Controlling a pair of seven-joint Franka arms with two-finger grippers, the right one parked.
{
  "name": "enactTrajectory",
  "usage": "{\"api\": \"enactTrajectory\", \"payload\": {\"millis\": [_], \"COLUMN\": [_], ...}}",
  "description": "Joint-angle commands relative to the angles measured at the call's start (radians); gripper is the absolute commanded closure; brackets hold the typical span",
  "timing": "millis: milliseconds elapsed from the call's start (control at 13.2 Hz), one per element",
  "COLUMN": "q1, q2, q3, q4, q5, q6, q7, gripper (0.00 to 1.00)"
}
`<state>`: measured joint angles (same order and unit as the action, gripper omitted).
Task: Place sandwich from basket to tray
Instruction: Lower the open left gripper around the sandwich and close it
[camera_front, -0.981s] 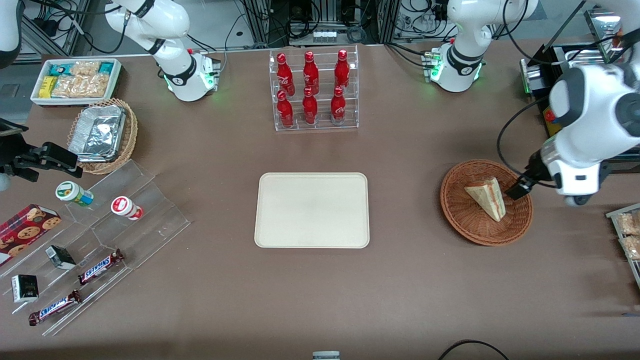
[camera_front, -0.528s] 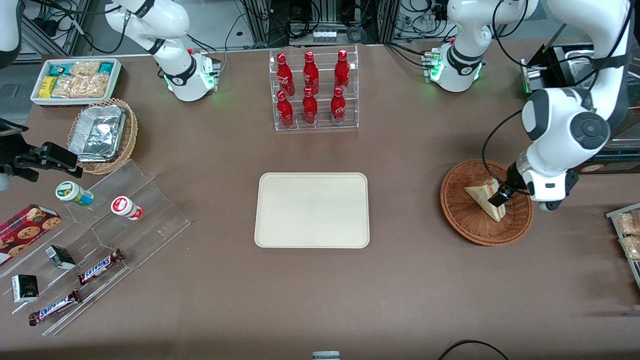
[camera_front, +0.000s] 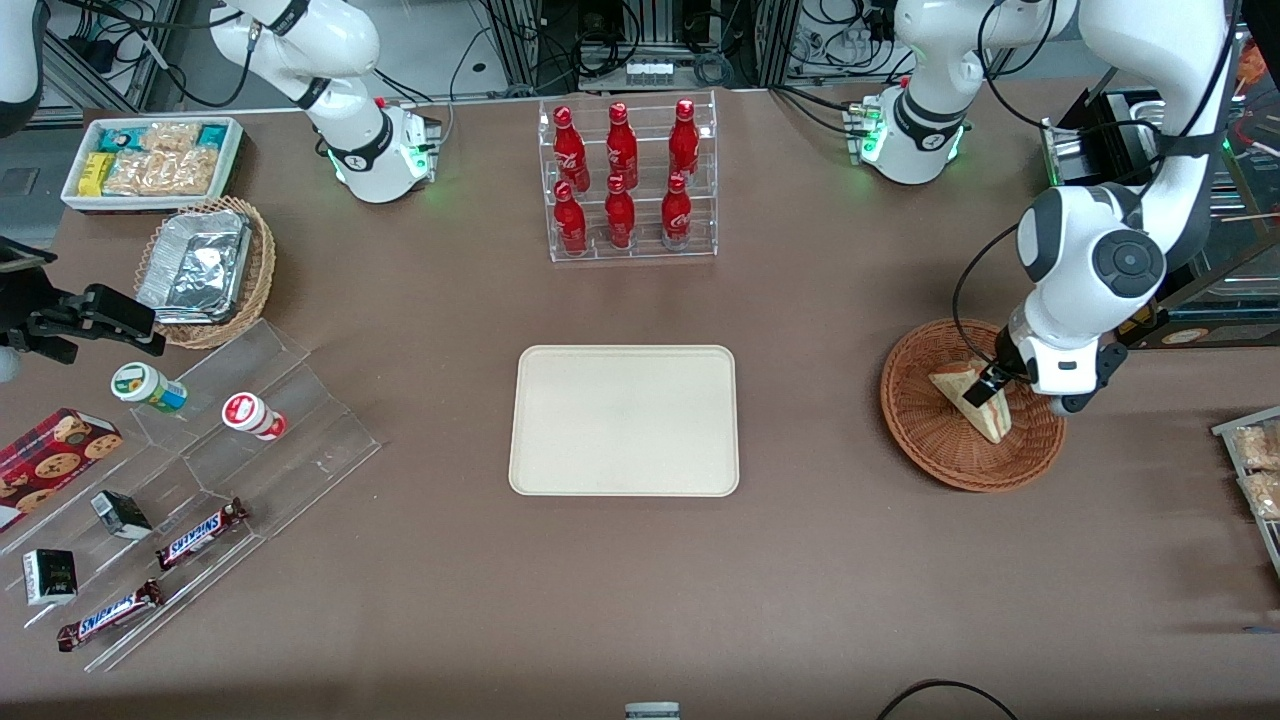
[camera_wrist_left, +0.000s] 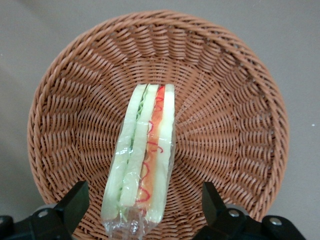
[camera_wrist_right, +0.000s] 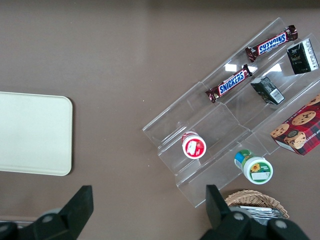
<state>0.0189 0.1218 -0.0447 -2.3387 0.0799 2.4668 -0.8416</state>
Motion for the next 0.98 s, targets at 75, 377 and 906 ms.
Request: {"api": "enactTrajectory", "payload": {"millis": [75,377,906], "q1": [0.003,0.003,0.003], "q2": [0.012,0.027,-0.023], "q3": [-0.001,0.000,0.002], "q4": [-0.063,-0.063,-0.030], "q5": [0.020,0.020,0.035], "q6": [0.104,0.110,0.028], "q7": [-0.022,-0.043,-0.037], "gripper": [0.00,0.34,1.00]}}
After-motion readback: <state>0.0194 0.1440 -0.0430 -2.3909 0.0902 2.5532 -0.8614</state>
